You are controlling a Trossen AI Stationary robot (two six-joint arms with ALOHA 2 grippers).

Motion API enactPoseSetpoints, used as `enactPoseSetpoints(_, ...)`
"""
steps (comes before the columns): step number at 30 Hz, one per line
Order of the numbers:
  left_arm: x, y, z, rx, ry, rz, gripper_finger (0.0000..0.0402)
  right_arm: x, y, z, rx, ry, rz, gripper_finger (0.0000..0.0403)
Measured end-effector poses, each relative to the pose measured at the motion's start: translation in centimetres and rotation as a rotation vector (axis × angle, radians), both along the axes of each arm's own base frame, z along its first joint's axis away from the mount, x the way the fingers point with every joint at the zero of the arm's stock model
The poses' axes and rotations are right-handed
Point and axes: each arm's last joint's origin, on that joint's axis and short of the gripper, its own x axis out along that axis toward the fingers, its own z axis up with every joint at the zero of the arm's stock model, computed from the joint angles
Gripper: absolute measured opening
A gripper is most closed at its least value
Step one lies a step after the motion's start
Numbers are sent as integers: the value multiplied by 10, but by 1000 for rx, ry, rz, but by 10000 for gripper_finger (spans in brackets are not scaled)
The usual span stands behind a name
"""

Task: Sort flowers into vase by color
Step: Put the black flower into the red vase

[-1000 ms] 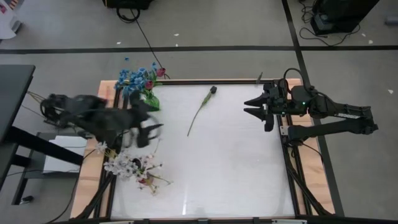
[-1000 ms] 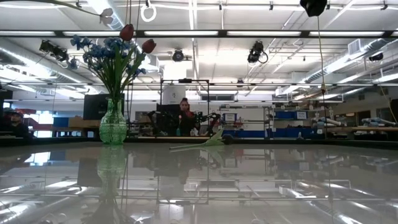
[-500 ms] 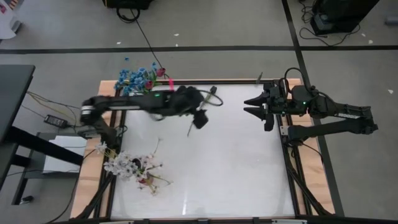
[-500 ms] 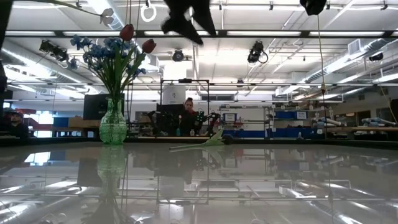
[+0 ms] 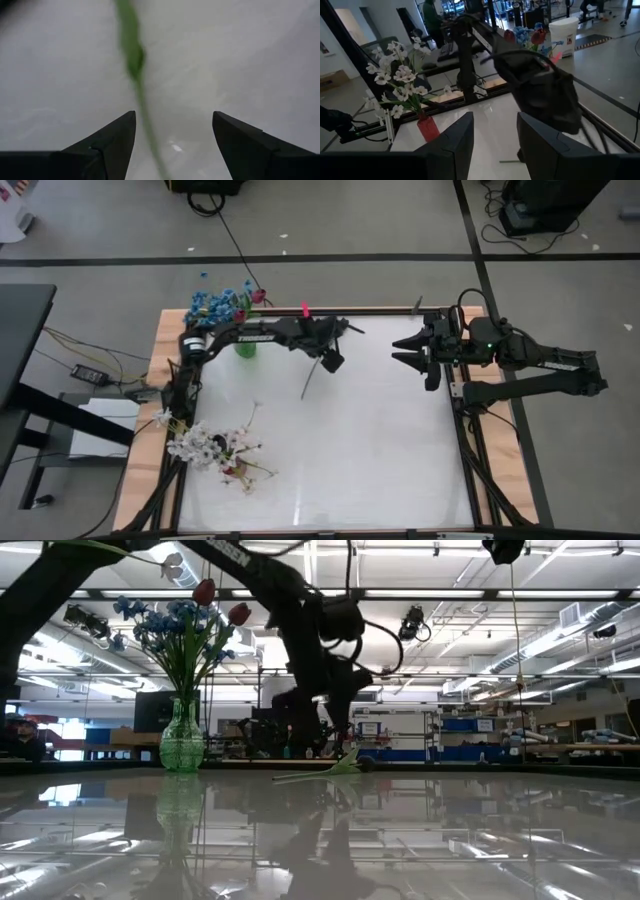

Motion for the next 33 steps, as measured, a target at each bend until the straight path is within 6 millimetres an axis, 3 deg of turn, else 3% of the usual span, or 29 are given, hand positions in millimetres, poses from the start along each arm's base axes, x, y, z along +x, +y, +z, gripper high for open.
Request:
enactPoseSetpoints(4, 6, 13, -8, -60, -83, 13, 267, 0, 0, 0, 0, -3, 0, 159)
enactPoseSetpoints(11, 2, 32, -24, -85, -61, 112, 244, 0, 0, 0, 0, -3, 0, 159)
enactPoseSetpoints(19, 4, 37, -50, -98, -6, 129, 207, 0, 0, 1, -1, -12, 1, 159)
enactPoseSetpoints(23, 3, 37, -50, -89, 6, 138, 191, 0, 0, 2, -2, -18, 1, 159)
enactPoseSetpoints(33, 0, 38, -51, -87, 30, 140, 76, 0, 0, 2, -1, -19, 1, 159)
